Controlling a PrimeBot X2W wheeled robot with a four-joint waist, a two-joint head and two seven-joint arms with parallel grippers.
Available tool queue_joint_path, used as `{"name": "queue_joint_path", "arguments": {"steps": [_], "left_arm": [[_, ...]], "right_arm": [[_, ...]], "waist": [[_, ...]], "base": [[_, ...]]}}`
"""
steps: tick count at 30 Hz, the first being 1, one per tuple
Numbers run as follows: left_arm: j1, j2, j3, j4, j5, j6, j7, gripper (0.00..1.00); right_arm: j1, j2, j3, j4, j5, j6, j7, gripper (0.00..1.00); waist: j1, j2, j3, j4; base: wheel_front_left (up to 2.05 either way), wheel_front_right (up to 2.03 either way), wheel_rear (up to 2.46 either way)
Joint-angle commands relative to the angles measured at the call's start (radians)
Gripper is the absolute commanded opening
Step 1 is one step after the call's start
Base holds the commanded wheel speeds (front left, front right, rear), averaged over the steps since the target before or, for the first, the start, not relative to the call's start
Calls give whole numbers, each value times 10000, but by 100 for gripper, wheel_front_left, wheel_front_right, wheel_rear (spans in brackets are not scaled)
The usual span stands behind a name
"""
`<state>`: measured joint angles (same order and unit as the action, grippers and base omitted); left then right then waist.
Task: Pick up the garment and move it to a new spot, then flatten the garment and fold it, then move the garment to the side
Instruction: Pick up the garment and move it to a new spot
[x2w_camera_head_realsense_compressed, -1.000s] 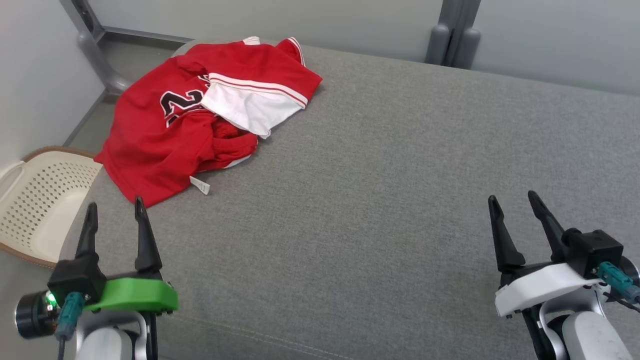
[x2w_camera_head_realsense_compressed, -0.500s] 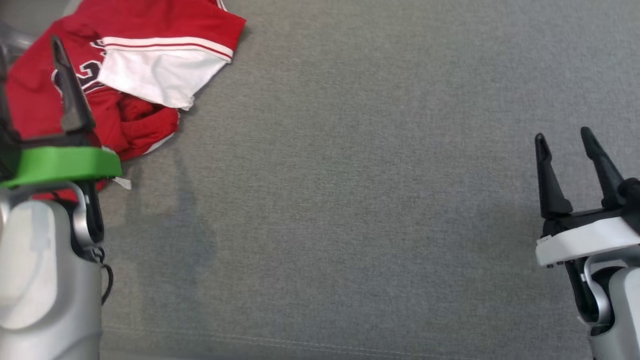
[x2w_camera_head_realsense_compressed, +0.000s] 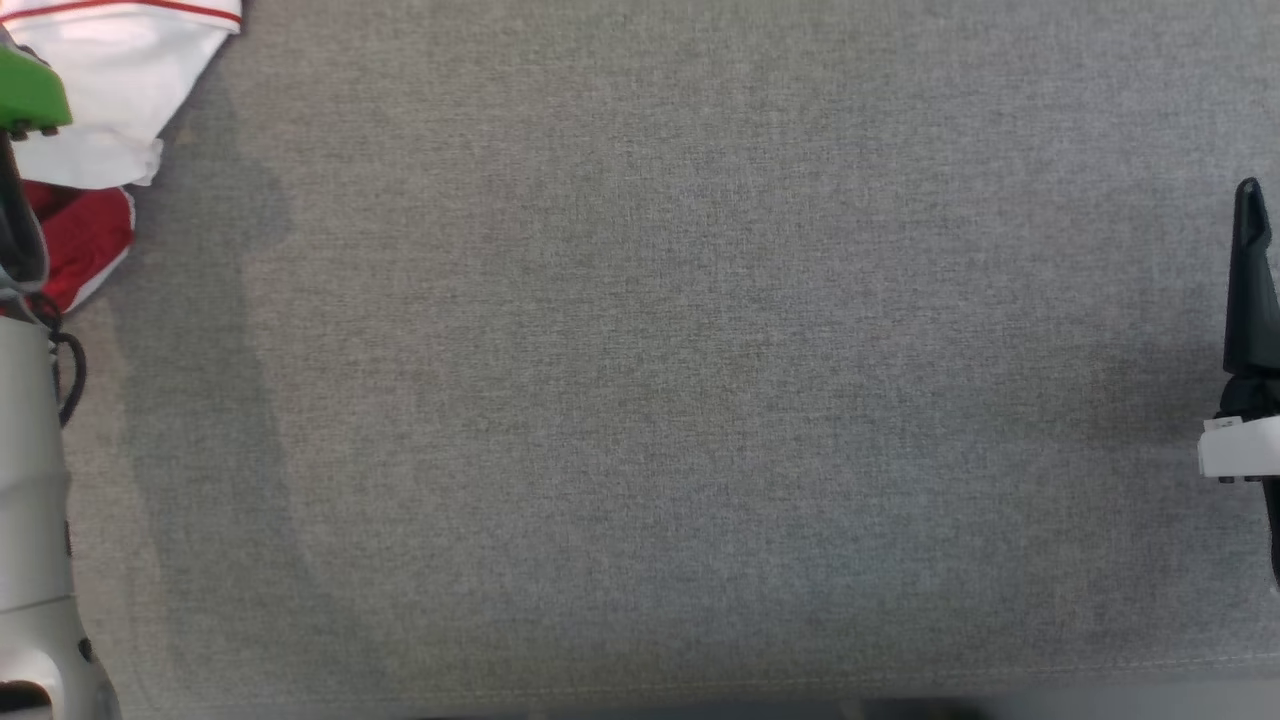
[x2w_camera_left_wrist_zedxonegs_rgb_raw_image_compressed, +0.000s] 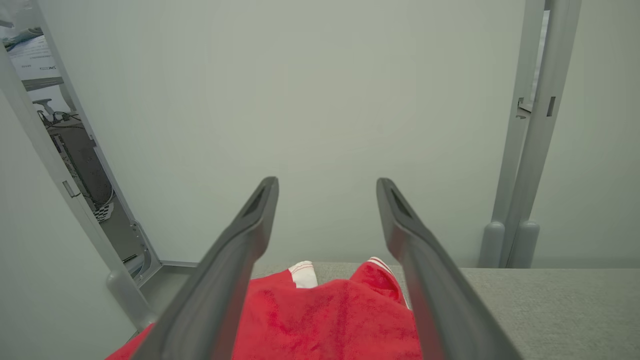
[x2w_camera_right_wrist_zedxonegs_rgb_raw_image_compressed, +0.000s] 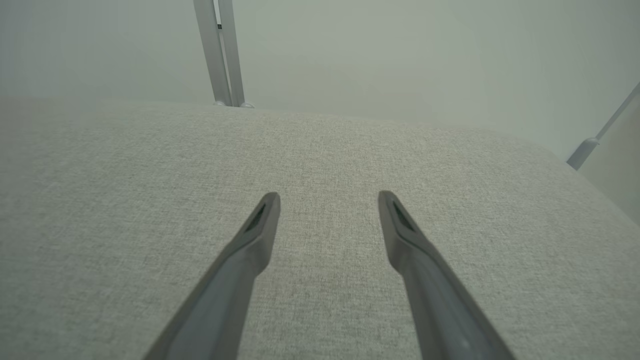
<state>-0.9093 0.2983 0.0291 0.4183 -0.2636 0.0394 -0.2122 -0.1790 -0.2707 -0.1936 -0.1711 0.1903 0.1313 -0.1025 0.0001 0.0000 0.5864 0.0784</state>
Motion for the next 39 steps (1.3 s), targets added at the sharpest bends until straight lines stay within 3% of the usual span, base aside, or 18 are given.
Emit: {"name": "queue_joint_path", "arguments": {"steps": [1, 13, 19, 21, 22, 39], "left_arm": [[-314, 208, 17, 269, -45, -46, 63, 100], [-1509, 961, -202, 3220, -70, -319, 1598, 100], [-1719, 850, -248, 4602, -448, -571, 2792, 100], [-1769, 848, -278, 4757, -480, -600, 2841, 38], [-1804, 857, -298, 4861, -486, -613, 2836, 0], [-2572, 888, -952, 4877, 100, -589, 193, 0]], "right_arm": [[-79, -69, -69, -135, 19, -10, 40, 100], [28, -126, -321, -596, 72, -11, 161, 100], [34, -37, -296, -622, 13, -11, 181, 100], [9, -28, -270, -601, 16, -11, 187, 100], [-7, -20, -242, -582, 22, -11, 182, 100], [-172, 391, 393, 468, 169, -11, -358, 100]], "waist": [[-1, 0, 871, -482], [-1, 0, 1230, -593], [-1, 0, 1184, -637], [-1, 0, 1159, -648], [-1, 0, 1137, -656], [-1, 0, -298, -606]], "base": [[0, 0, 0], [0, 0, 0], [0, 0, 0], [0, 0, 0], [0, 0, 0], [0, 0, 0]]}}
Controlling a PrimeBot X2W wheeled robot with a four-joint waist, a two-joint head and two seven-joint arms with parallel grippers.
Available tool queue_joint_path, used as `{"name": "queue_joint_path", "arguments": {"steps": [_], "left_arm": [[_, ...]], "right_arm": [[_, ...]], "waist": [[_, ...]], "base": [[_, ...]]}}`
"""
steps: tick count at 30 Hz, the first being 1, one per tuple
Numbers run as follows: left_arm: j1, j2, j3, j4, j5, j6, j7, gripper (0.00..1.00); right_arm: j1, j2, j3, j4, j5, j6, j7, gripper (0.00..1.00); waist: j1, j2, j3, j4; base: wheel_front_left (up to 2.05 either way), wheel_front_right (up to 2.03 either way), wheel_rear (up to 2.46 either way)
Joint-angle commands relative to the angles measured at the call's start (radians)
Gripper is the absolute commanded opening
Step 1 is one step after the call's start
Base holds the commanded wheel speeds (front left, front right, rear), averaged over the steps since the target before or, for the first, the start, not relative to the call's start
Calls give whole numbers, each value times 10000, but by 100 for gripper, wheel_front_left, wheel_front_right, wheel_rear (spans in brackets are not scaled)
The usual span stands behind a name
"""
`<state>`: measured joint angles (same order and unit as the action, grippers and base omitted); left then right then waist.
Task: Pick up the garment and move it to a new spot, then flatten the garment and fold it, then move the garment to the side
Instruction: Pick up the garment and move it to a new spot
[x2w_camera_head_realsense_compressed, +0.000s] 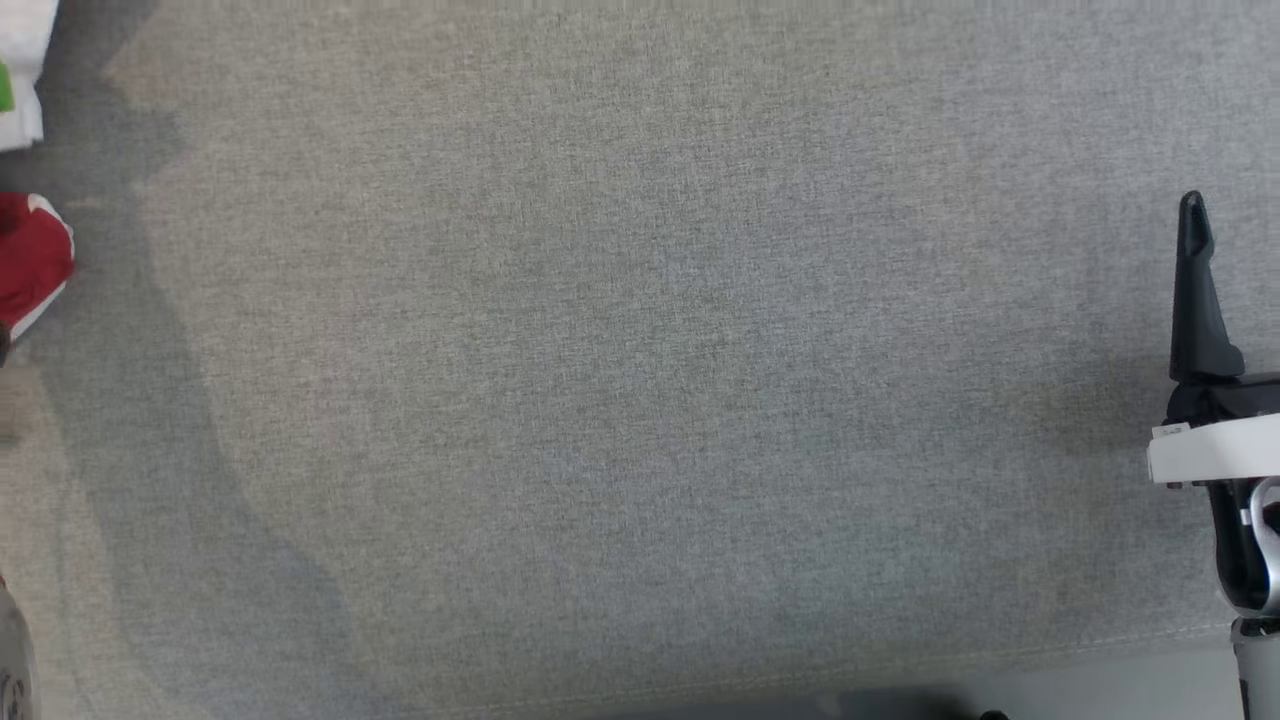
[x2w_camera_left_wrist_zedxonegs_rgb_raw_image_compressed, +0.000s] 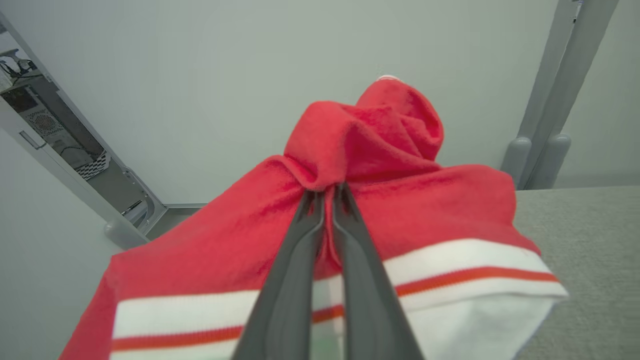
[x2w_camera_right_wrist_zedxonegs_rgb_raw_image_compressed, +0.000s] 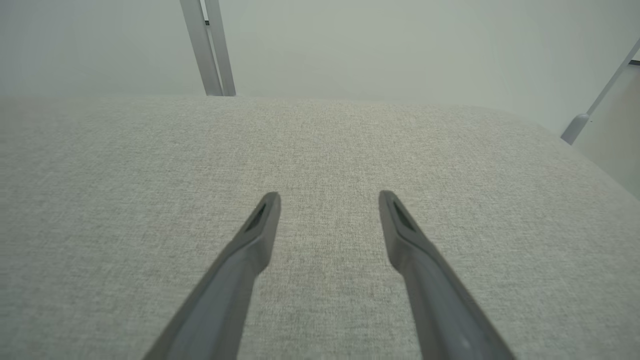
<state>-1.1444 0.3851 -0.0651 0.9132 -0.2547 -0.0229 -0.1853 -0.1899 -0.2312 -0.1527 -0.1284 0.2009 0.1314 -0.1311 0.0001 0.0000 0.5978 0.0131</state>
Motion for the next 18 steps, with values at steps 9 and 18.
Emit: {"name": "queue_joint_path", "arguments": {"steps": [9, 18], "left_arm": [[-582, -59, -618, -1842, 532, 37, -458, 0], [-962, -543, -1713, -4628, 923, -256, 811, 0]], "right_arm": [[22, 465, 252, 1063, 71, -13, -522, 100], [-30, 992, 500, 1961, 127, -13, -946, 100]], "waist": [[-1, 0, -1617, -165], [-1, 0, -2456, -1013]], "base": [[0, 0, 0], [0, 0, 0]]}}
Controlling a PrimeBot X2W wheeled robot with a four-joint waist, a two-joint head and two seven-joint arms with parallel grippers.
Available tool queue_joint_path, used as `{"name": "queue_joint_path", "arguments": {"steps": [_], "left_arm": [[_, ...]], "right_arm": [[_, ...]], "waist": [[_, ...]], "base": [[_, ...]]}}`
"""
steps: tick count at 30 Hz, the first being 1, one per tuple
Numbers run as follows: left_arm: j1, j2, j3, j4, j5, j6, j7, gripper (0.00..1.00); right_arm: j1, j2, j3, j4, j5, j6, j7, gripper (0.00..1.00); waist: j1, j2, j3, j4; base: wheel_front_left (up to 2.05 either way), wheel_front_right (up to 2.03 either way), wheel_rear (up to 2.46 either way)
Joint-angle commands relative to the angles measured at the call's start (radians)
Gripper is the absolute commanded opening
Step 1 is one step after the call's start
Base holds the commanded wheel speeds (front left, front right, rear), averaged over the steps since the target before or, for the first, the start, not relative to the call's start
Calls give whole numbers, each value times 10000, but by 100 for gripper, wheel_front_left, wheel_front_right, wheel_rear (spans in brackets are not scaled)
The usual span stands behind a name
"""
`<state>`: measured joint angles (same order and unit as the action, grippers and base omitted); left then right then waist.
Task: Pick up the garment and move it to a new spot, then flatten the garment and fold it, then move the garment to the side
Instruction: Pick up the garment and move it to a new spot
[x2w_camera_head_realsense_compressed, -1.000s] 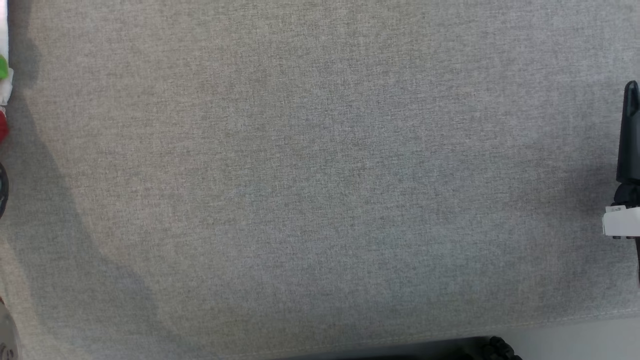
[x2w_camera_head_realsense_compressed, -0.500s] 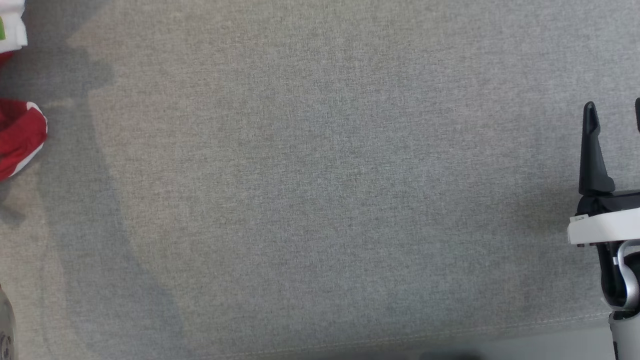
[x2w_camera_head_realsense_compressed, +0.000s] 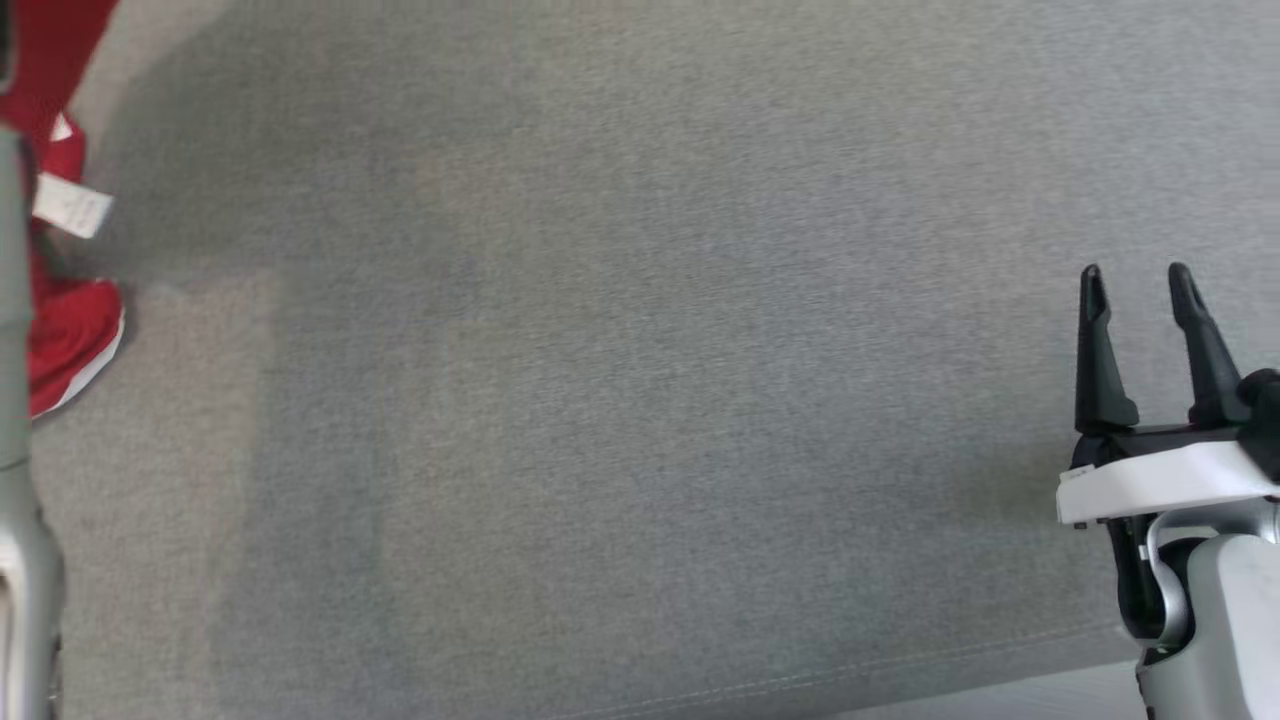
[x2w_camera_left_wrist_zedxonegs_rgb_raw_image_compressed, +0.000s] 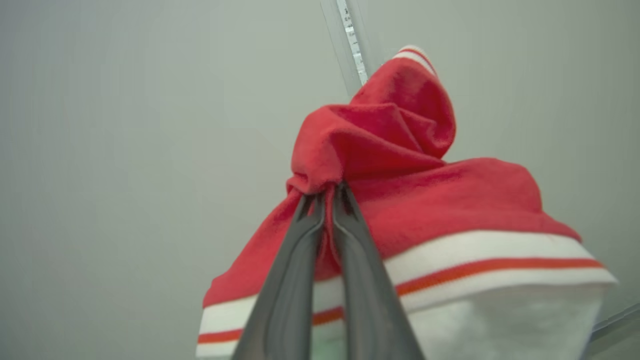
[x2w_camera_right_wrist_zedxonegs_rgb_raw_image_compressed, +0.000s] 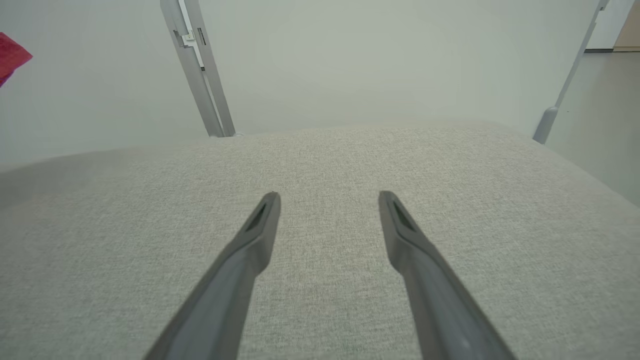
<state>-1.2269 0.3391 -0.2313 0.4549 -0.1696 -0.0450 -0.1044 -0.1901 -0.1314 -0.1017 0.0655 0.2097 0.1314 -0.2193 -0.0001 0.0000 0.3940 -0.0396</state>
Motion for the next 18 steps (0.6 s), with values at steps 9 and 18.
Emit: {"name": "queue_joint_path", "arguments": {"steps": [9, 18], "left_arm": [[-478, -1224, -1274, -1499, 18, -323, 1159, 0], [-58, -2285, -2086, -976, -435, -415, 1033, 0]], "right_arm": [[-183, 450, 240, 873, 222, -13, -396, 100], [-311, 657, 359, 1281, 373, -13, -463, 100]], "waist": [[1, 0, -759, -1745], [1, 0, -732, -2545]], "base": [[0, 0, 0], [0, 0, 0]]}}
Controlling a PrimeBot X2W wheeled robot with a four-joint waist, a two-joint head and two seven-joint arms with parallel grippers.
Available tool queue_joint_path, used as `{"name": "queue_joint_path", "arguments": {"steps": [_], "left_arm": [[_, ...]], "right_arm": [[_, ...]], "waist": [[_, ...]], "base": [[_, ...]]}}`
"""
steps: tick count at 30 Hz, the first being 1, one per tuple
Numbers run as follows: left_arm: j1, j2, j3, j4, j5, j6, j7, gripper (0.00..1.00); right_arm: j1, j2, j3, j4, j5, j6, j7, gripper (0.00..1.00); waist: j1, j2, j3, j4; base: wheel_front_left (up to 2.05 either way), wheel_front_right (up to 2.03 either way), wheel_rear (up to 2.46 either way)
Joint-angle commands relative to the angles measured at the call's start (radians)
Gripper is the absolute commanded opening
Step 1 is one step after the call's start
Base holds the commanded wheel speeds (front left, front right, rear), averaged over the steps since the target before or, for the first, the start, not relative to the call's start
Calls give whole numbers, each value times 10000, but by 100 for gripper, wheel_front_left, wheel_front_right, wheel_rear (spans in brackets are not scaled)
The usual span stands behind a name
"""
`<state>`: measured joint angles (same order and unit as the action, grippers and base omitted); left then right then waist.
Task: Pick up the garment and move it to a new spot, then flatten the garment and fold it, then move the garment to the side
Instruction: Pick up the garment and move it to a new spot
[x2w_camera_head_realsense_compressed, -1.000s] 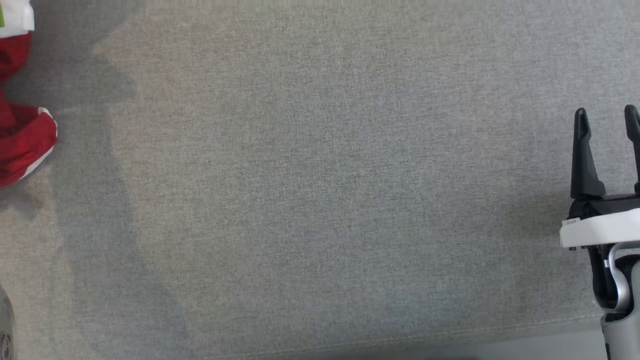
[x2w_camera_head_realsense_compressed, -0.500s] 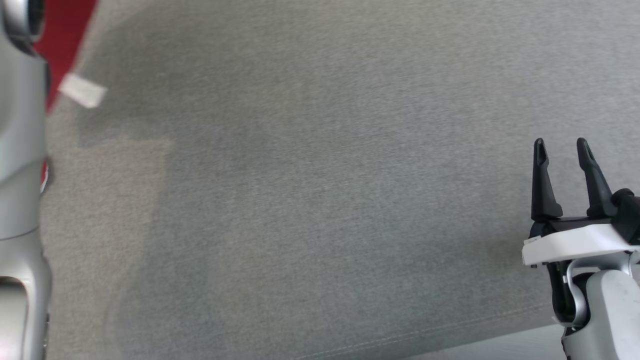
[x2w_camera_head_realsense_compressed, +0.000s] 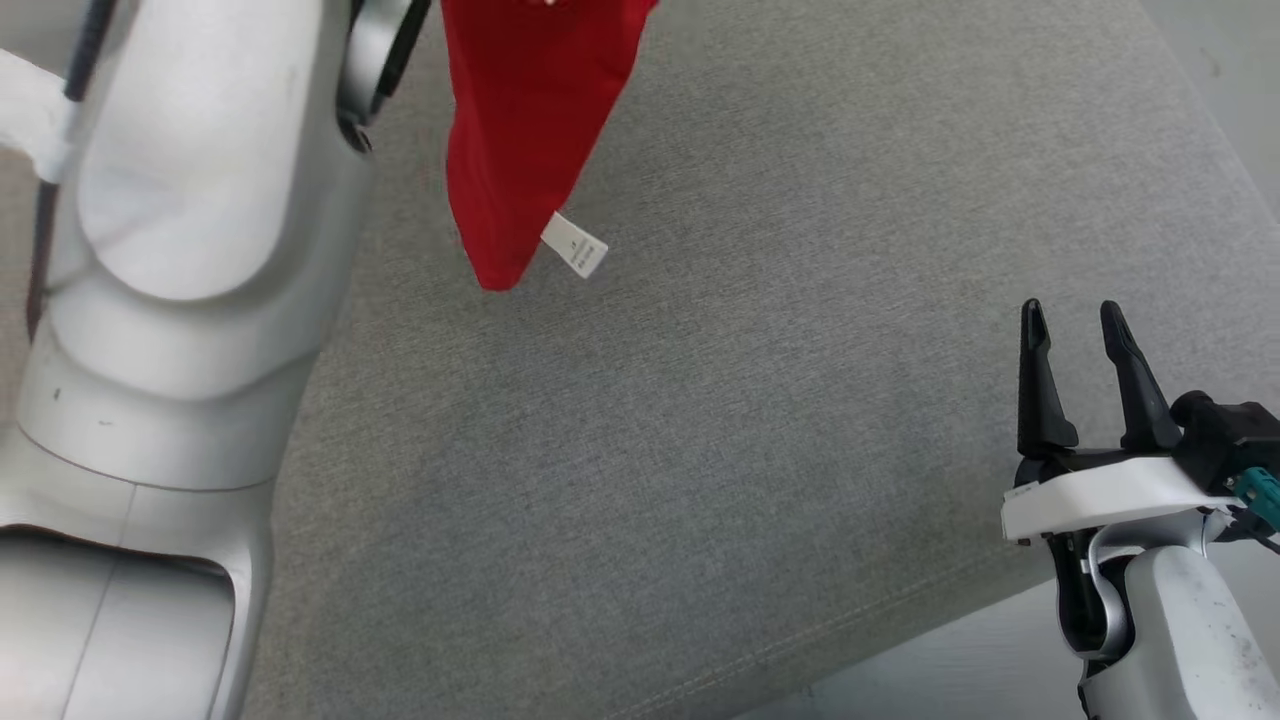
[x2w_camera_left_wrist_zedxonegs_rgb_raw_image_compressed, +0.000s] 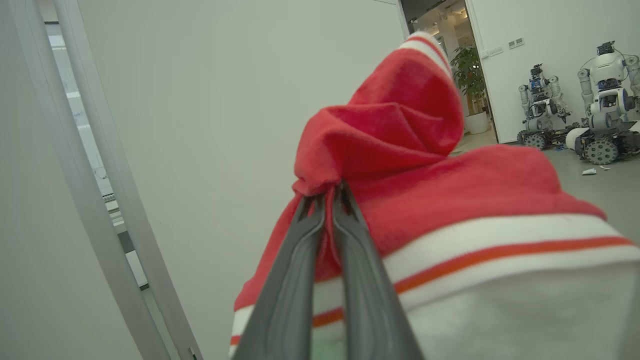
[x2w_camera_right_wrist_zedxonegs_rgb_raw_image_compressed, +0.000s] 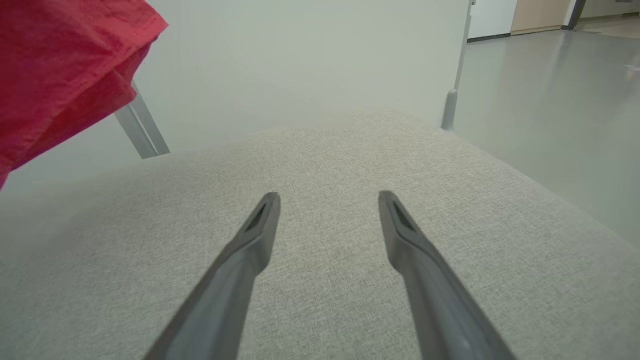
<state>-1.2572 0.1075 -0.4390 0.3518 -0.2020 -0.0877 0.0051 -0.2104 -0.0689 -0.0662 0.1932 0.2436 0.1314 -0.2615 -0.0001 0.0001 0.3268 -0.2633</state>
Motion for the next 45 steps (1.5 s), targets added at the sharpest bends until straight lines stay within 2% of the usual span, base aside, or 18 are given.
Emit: {"name": "queue_joint_path", "arguments": {"steps": [1, 11, 19, 20, 21, 22, 29, 34, 39, 45], "left_arm": [[431, -61, -72, 182, -197, 38, -159, 0], [3373, -442, -597, 1665, -957, 485, -1180, 0], [5392, -554, -1322, 2838, -1678, 578, -1876, 0], [5534, -562, -1417, 2911, -1829, 578, -1954, 31], [5611, -561, -1516, 2933, -1923, 593, -2045, 81], [5638, -564, -1619, 2942, -1993, 680, -2137, 100], [5476, -538, -1499, 2652, -2066, 1155, -2639, 100], [6030, -91, -990, 2115, -1928, 1461, -2703, 100], [6870, 396, -314, 953, -1724, 1749, -2707, 100], [8077, 873, 288, -99, -1430, 1870, -2696, 100]], "right_arm": [[-123, 38, -23, -31, 63, -13, -44, 100], [89, 124, -34, -128, 55, -14, -51, 100], [166, 93, 170, -42, -23, -14, -51, 100], [176, 87, 200, -35, -37, -14, -51, 100], [186, 78, 227, -21, -53, -14, -51, 100], [217, 57, 249, 3, -75, -14, -51, 100], [411, 5, 319, 46, -192, -14, -52, 100], [562, -27, 372, 45, -294, -14, -52, 100], [743, -58, 296, -5, -364, -14, -49, 100], [975, -31, 275, -53, -419, -14, -46, 100]], "waist": [[1, -1, -52, -345], [1, -1, -52, -295], [1, -1, -247, -8], [1, -1, -286, 32], [1, -1, -340, 65], [1, -1, -419, 115], [1, -1, -1108, 491], [1, -1, -1540, 858], [1, -1, -1913, 1353], [1, -1, -2185, 1926]], "base": [[0, 0, 0], [0, 0, 0], [0, 0, 0], [0, 0, 0], [0, 0, 0], [0, 0, 0], [0, 0, 0], [0, 0, 0], [0, 0, 0], [0, 0, 0]]}}
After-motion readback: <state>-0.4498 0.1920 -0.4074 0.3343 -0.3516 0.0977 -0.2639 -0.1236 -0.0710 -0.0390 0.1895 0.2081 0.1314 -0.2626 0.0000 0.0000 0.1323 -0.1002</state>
